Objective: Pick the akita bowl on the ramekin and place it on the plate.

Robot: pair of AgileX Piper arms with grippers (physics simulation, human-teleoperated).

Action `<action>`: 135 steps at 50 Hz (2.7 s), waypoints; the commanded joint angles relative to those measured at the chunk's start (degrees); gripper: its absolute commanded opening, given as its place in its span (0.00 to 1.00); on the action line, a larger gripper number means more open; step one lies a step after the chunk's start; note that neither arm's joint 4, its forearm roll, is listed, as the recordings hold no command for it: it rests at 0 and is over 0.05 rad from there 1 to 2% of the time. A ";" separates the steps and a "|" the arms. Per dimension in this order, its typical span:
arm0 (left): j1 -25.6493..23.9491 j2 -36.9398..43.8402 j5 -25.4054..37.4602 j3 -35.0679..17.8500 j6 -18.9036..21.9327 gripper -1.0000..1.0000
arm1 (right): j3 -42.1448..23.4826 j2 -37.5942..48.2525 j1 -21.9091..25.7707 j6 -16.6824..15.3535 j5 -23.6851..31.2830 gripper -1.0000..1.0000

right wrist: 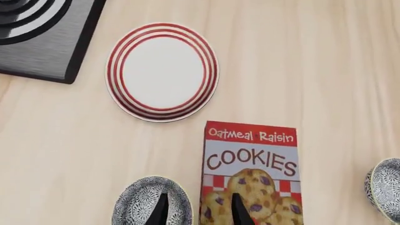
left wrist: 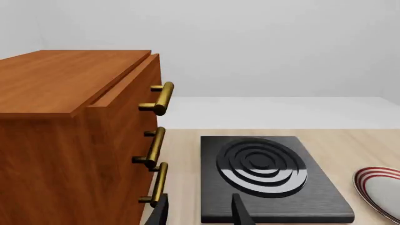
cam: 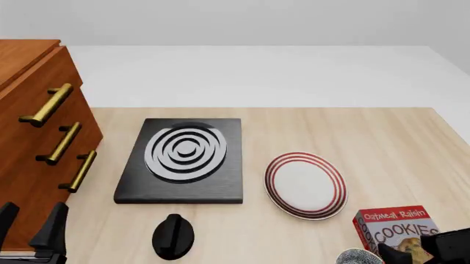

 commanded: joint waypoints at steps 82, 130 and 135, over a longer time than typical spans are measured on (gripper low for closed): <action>0.00 0.00 0.00 0.00 0.00 1.00 | 10.31 9.48 9.35 6.97 -10.92 1.00; 0.00 0.00 0.00 0.00 0.00 1.00 | 11.27 11.27 9.92 7.32 -13.23 0.00; 0.00 0.00 0.00 0.00 0.00 1.00 | 10.48 9.25 8.99 6.63 -11.04 0.00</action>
